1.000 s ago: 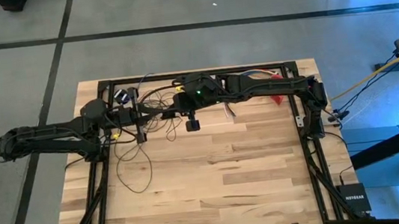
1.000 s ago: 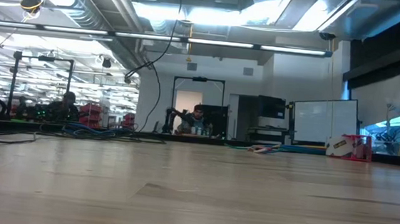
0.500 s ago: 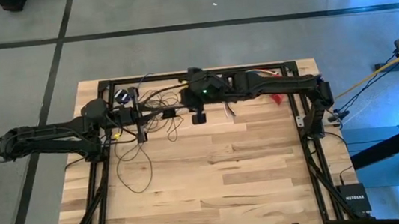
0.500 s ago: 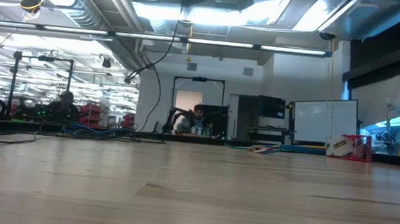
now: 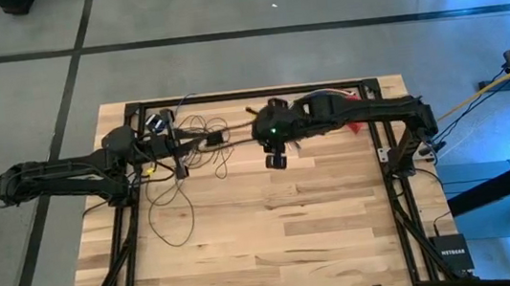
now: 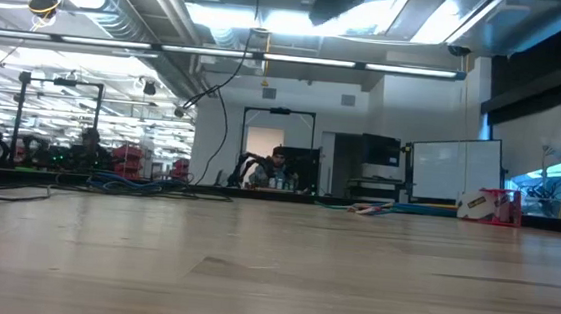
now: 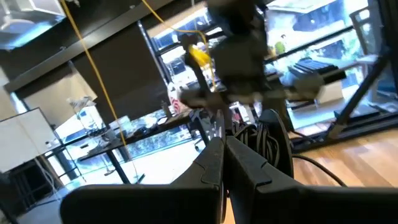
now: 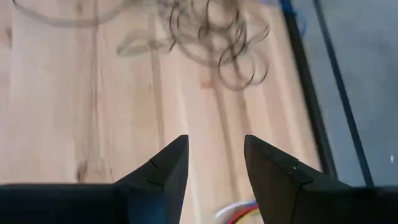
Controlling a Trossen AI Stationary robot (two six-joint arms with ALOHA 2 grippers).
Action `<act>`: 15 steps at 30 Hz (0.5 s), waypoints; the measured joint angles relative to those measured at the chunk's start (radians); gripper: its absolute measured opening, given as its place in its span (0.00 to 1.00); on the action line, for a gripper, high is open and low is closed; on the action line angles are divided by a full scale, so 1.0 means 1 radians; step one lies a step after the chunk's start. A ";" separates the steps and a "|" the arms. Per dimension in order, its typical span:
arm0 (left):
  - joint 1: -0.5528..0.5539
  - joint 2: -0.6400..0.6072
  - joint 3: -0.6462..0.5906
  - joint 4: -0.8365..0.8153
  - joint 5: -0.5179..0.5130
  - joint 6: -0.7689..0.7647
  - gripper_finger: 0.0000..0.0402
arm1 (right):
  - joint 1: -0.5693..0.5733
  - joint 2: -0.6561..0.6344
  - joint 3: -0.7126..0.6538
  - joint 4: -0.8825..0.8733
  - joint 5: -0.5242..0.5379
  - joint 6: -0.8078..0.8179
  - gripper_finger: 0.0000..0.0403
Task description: Coiling cords
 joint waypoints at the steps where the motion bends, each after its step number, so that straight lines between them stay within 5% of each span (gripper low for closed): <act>1: 0.000 0.000 0.000 0.004 -0.009 -0.006 0.00 | 0.008 0.000 -0.026 0.000 0.006 0.013 0.39; 5: 0.000 0.000 0.000 0.008 -0.032 -0.011 0.00 | 0.051 0.004 -0.165 0.076 0.097 0.049 0.39; 11: 0.000 0.000 0.000 0.007 -0.034 -0.007 0.00 | 0.090 -0.005 -0.445 0.417 0.206 -0.037 0.39; 15: 0.000 0.000 0.000 0.007 -0.034 -0.007 0.00 | 0.073 -0.033 -0.493 0.520 0.223 -0.100 0.39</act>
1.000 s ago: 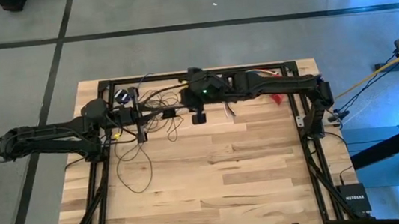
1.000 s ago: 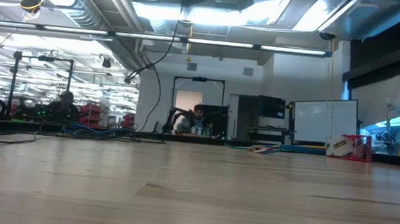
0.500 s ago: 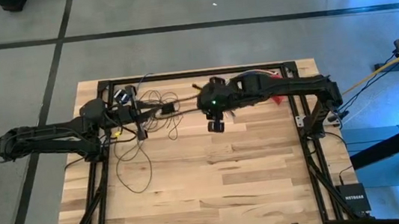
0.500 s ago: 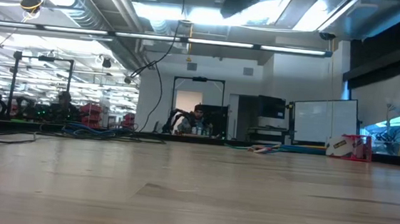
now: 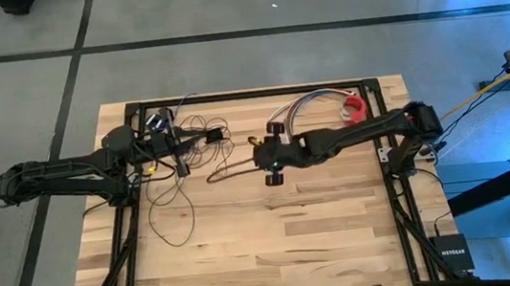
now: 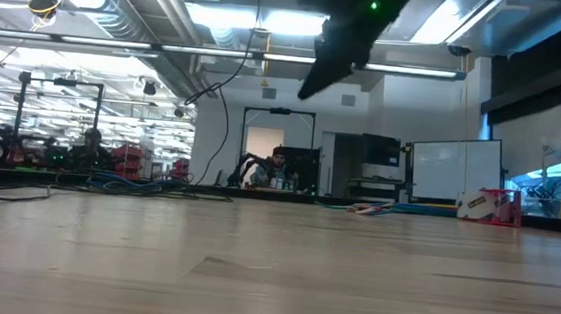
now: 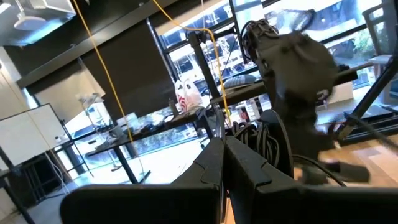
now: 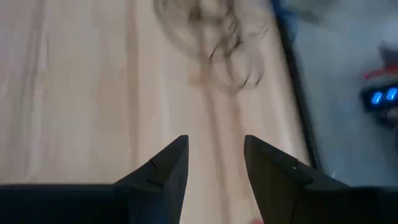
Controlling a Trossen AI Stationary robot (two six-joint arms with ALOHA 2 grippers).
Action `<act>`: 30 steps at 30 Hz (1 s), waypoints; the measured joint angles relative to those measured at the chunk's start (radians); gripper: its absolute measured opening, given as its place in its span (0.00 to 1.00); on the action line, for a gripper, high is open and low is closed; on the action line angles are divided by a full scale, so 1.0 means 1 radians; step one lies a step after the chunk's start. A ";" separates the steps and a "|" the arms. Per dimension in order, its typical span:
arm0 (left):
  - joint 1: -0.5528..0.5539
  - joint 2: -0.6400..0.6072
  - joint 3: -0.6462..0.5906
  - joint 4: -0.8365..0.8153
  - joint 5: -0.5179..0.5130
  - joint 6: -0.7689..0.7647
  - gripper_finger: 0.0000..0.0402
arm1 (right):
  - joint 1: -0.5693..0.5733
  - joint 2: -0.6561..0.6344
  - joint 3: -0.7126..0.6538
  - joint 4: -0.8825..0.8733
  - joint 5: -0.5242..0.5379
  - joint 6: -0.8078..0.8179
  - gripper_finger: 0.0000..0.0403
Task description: Coiling cords
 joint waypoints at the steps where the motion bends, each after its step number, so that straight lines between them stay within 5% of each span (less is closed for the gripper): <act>1: 0.000 0.000 0.000 0.000 0.000 0.000 0.00 | -0.009 -0.020 -0.002 0.024 -0.010 -0.023 0.39; 10: 0.000 0.000 0.000 -0.001 -0.010 0.000 0.00 | -0.122 -0.131 -0.128 0.491 -0.481 0.054 0.39; 19: 0.000 0.000 0.000 0.003 -0.010 -0.002 0.00 | -0.121 -0.107 -0.139 0.563 -0.478 0.050 0.39; 24: 0.000 0.000 0.000 0.004 -0.010 -0.004 0.00 | -0.119 -0.102 -0.139 0.569 -0.369 0.016 0.39; 30: 0.000 0.000 0.000 0.002 -0.010 -0.007 0.00 | -0.114 -0.062 -0.138 0.668 -0.443 -0.009 0.33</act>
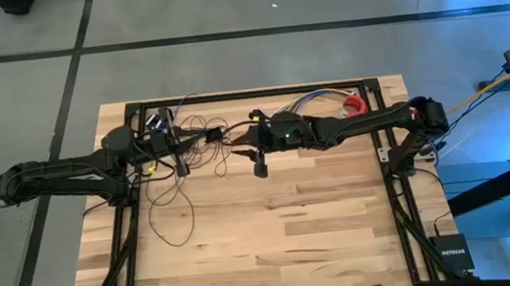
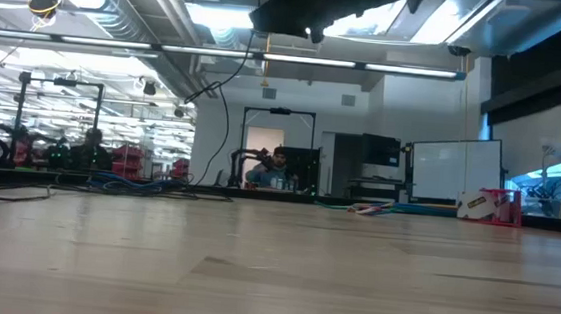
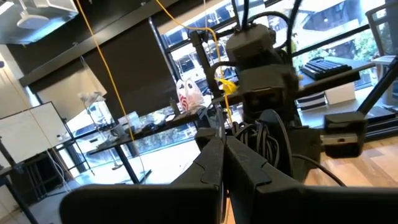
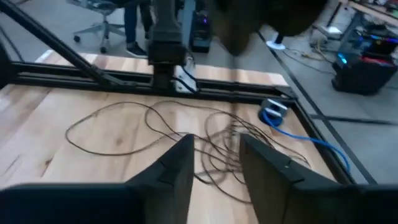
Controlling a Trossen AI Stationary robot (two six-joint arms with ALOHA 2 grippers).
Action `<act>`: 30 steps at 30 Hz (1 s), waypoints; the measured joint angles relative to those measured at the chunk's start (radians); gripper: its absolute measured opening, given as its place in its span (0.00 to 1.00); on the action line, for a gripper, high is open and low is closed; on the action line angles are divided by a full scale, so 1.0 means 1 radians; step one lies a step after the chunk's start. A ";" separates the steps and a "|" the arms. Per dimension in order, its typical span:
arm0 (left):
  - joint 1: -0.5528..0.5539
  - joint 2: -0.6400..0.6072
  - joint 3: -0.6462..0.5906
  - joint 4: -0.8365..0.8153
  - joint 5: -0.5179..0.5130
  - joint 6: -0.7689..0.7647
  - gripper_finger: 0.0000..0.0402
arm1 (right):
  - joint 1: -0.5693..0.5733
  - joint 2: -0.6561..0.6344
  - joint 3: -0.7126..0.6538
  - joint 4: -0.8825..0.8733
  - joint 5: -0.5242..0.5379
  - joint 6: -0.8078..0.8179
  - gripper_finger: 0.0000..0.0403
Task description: Coiling cords
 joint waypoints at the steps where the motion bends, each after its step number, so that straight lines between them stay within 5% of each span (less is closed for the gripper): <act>1: 0.000 0.000 0.000 -0.001 0.000 0.000 0.00 | 0.000 0.008 0.000 0.014 -0.001 -0.006 0.31; 11: 0.000 0.000 0.000 -0.002 0.001 0.000 0.00 | 0.001 0.016 0.000 0.005 0.057 -0.055 0.02; 19: -0.004 0.000 0.000 0.047 0.060 -0.065 0.00 | 0.001 0.016 0.000 0.004 0.248 -0.103 0.01; 30: -0.003 0.025 -0.012 0.132 0.105 -0.098 0.00 | 0.007 0.087 0.000 0.100 0.221 -0.099 0.01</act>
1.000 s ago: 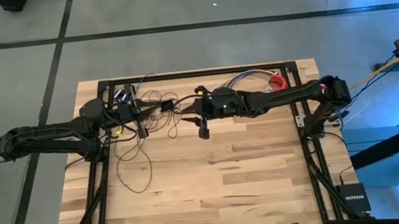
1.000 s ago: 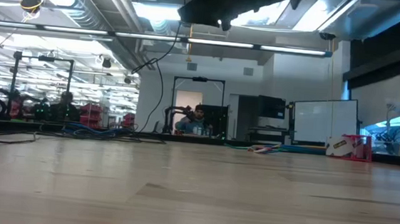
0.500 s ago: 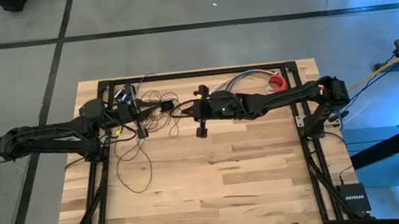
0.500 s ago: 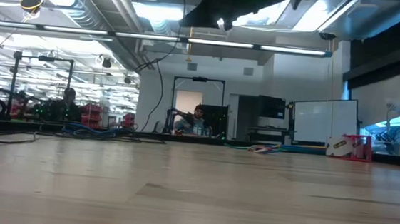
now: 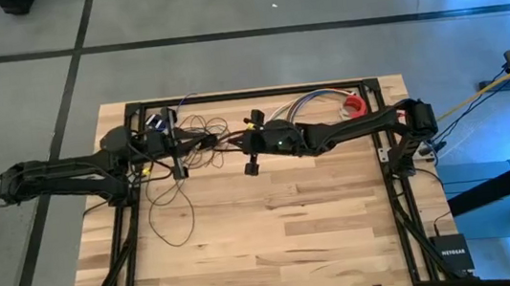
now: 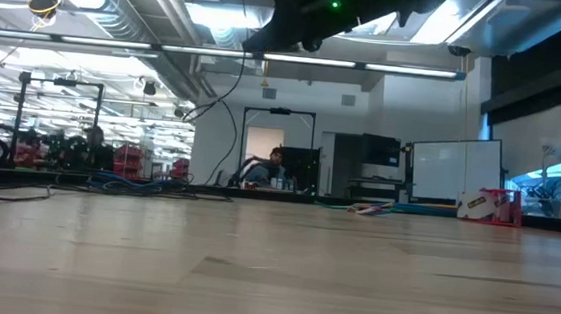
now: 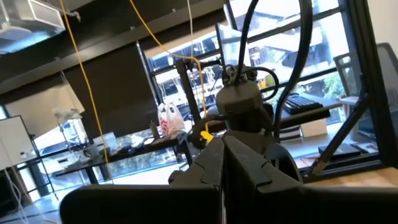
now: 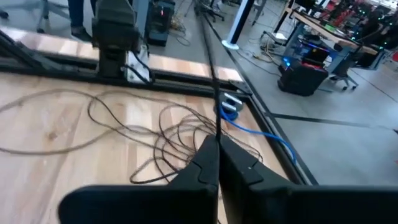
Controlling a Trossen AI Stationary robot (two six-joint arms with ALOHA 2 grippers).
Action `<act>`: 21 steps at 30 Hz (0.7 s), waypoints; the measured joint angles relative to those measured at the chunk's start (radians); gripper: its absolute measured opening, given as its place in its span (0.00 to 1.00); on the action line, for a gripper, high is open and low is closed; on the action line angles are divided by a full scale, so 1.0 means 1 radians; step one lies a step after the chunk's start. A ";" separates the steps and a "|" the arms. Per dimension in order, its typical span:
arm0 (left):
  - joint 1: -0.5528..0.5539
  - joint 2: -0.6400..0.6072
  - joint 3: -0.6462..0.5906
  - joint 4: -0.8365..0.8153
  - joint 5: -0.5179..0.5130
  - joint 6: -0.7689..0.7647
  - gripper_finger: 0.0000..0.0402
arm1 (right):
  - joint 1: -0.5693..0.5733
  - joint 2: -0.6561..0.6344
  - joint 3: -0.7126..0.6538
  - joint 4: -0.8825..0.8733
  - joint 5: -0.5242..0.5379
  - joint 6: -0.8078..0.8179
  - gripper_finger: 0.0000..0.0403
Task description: Coiling cords
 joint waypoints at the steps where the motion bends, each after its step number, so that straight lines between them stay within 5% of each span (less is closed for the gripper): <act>1: 0.000 0.004 0.000 0.001 0.000 0.001 0.00 | 0.000 0.000 0.000 0.010 -0.004 0.003 0.01; 8: 0.000 0.009 0.000 -0.007 0.000 0.027 0.00 | 0.000 -0.004 0.000 0.017 -0.049 0.055 0.14; 14: 0.000 0.009 0.000 -0.036 0.000 0.053 0.00 | 0.024 -0.119 0.008 -0.151 -0.027 0.007 0.31; 21: 0.000 0.009 0.000 -0.032 0.009 0.056 0.00 | 0.037 -0.237 0.060 -0.323 -0.032 -0.010 0.36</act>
